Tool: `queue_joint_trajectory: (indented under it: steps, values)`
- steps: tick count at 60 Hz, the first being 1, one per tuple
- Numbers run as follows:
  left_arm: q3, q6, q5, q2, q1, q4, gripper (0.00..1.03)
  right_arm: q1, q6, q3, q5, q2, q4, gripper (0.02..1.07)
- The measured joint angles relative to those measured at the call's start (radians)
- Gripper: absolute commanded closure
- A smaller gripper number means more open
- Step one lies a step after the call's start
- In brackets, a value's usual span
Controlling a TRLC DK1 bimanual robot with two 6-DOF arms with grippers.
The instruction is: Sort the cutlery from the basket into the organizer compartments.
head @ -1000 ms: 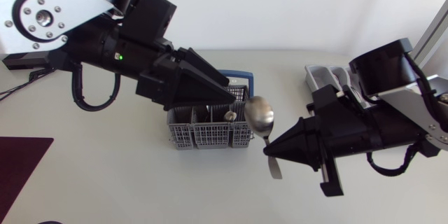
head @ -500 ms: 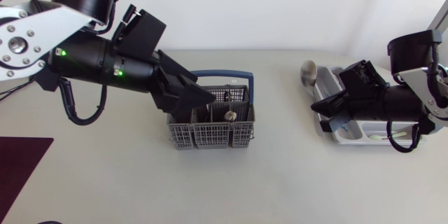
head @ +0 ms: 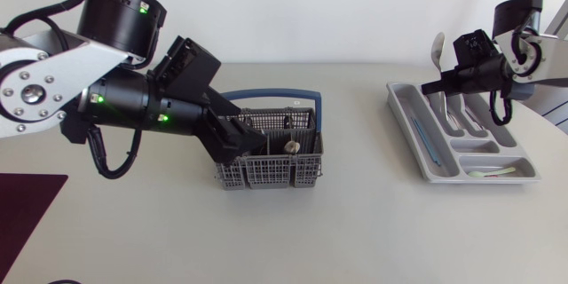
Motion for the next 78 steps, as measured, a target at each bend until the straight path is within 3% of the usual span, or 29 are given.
queue_joint_trajectory:
  steps: [12,26,64,78]
  values:
    - [-0.022,0.008,0.0,-0.016,0.0,0.004,0.07,-0.01,0.026,0.168,0.169,0.227,0.008,1.01]
    - [-0.042,0.027,0.0,-0.024,0.008,0.004,0.07,-0.013,0.048,0.335,0.265,0.413,-0.041,1.01]
    - [-0.056,0.034,-0.052,-0.029,0.002,0.004,0.07,-0.055,0.07,0.53,0.279,0.628,-0.147,0.96]
    - [-0.057,0.034,-0.082,-0.031,-0.004,0.004,0.07,-0.055,0.07,0.56,0.282,0.661,-0.166,0.86]
